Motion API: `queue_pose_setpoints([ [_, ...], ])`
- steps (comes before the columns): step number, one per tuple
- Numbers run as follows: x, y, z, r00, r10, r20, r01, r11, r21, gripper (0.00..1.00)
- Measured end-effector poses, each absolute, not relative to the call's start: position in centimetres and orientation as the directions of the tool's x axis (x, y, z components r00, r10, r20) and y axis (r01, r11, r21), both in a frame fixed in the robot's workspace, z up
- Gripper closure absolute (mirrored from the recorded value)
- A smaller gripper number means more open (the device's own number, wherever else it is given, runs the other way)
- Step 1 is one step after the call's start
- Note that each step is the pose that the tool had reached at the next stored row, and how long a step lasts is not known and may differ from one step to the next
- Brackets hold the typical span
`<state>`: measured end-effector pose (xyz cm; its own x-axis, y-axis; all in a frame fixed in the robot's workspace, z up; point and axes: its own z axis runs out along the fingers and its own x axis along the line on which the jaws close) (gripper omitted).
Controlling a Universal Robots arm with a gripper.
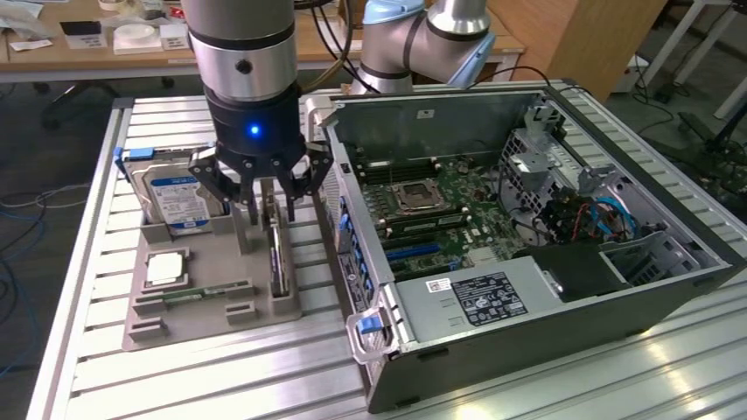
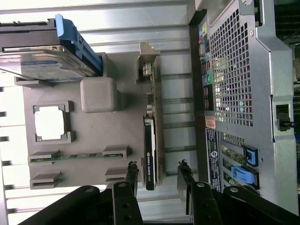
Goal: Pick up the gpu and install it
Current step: 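Pick up the gpu and move the gpu toward the slot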
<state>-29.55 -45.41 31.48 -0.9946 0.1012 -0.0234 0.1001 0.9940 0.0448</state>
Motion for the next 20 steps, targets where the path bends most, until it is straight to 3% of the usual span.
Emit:
queue_pose_setpoints([
  [20,-29.55,-45.41,30.79,-0.995,0.101,-0.023,0.100,0.994,0.045,0.53],
])
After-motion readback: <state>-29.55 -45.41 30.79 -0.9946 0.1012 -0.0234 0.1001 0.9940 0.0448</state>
